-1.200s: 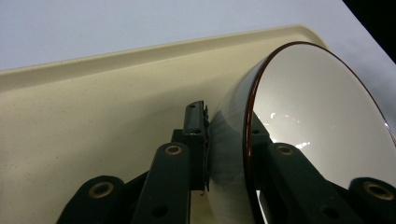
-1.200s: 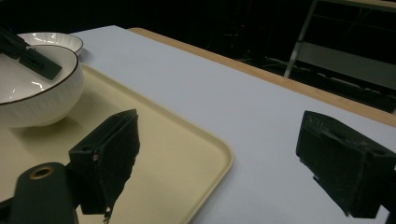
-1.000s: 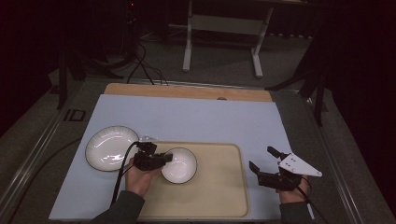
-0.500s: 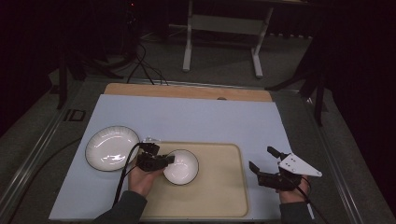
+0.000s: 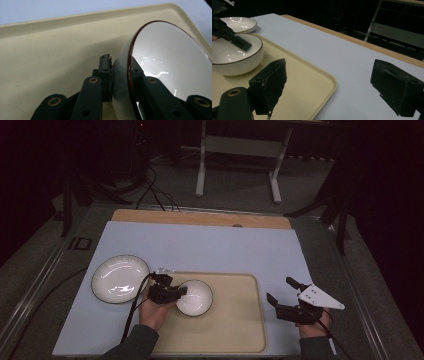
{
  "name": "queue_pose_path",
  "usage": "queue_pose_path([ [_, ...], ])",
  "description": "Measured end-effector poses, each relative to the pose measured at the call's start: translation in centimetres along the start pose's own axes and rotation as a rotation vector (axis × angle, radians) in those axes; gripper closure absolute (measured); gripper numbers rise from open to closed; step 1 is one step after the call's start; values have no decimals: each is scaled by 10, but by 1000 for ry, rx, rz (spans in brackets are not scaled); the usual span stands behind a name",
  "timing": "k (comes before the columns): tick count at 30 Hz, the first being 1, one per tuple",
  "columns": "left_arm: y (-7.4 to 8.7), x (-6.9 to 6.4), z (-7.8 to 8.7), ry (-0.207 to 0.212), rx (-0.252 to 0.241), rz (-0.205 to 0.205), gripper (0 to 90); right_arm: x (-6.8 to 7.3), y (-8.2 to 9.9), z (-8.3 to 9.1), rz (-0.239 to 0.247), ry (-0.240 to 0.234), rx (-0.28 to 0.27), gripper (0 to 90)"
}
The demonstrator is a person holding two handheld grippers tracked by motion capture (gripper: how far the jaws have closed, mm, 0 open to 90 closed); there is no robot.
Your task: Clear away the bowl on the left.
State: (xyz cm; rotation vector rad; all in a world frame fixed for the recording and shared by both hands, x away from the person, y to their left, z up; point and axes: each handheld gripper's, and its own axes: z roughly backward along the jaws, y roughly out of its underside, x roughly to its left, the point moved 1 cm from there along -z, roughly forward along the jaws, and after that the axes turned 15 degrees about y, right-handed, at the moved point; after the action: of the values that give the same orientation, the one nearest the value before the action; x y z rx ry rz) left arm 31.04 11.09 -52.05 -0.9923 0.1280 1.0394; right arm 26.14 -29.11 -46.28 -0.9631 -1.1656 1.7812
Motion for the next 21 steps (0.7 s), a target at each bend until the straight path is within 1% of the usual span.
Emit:
queue_pose_path([
  [9,1,3,-1,5,-13,7,778,0,0,0,2,-2,0,131],
  [14,1,4,0,-15,-17,9,703,0,0,0,3,-1,0,131],
  [21,1,3,2,-12,-19,5,595,0,0,0,2,0,-1,131],
])
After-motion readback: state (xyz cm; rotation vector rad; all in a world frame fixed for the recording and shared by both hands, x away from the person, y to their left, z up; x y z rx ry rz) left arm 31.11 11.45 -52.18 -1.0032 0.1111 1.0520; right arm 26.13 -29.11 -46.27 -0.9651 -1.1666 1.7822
